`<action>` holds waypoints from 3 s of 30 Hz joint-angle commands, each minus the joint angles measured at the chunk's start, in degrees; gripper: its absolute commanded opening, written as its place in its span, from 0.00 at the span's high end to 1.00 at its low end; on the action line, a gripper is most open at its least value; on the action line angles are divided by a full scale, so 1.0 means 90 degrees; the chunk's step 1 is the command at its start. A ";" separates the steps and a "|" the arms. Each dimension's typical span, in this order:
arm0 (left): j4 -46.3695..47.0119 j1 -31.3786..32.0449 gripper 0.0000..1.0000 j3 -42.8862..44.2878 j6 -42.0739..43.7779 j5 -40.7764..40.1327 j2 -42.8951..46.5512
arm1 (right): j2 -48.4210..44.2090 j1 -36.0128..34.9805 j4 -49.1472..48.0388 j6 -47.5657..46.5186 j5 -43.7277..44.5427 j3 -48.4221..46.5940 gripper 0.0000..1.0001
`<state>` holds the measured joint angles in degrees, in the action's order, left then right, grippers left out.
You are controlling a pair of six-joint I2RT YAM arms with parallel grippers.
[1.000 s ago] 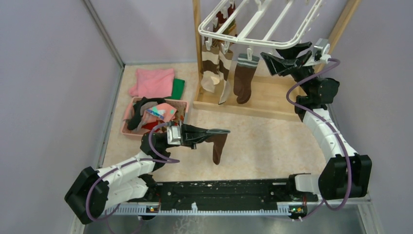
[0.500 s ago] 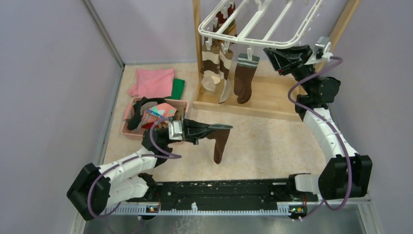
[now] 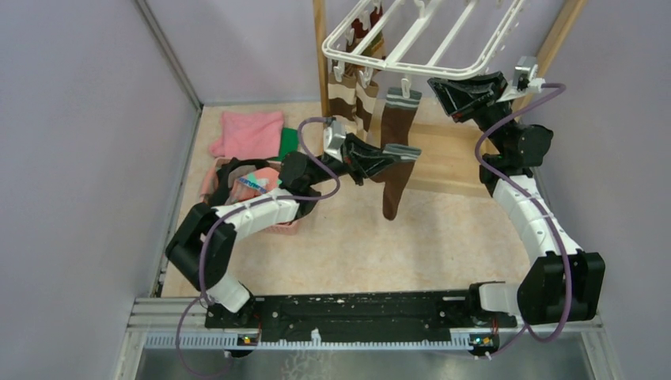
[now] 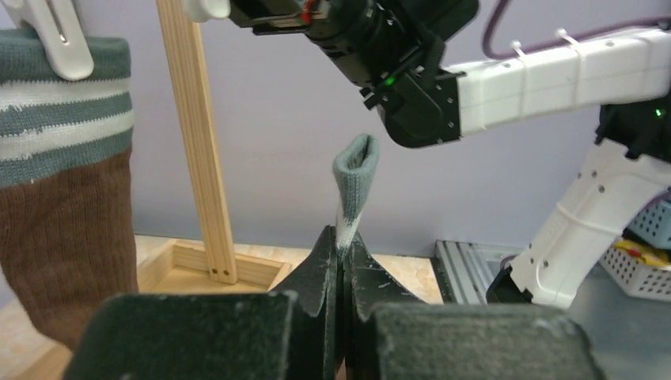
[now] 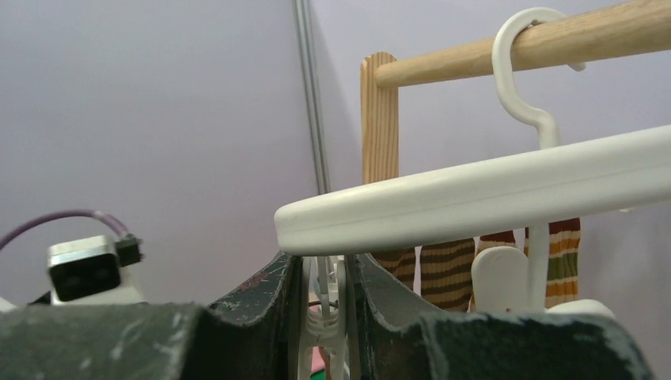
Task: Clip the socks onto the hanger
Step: Open the clamp at the hanger, then clamp the sock onto the hanger.
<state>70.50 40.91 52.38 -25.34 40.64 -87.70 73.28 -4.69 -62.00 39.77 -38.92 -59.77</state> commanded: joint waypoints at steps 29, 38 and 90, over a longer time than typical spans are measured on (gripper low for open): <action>-0.0674 -0.0248 1.00 0.4122 -0.1752 0.0470 -0.2627 | -0.0051 0.0033 -0.0210 0.0449 -0.0173 -0.0255 1.00; -0.0753 -0.0245 1.00 0.4344 -0.1766 0.0426 -0.2711 | -0.0032 0.0034 -0.0274 0.0483 -0.0215 -0.0246 1.00; -0.0370 -0.0248 0.99 0.4541 -0.2116 0.0613 -0.2697 | -0.0251 0.0033 -0.0156 0.0413 -0.0143 -0.0072 0.42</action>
<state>64.42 38.79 90.98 -43.92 46.48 -112.77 73.17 -4.69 -62.89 44.42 -41.06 -59.75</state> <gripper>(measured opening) 0.019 0.587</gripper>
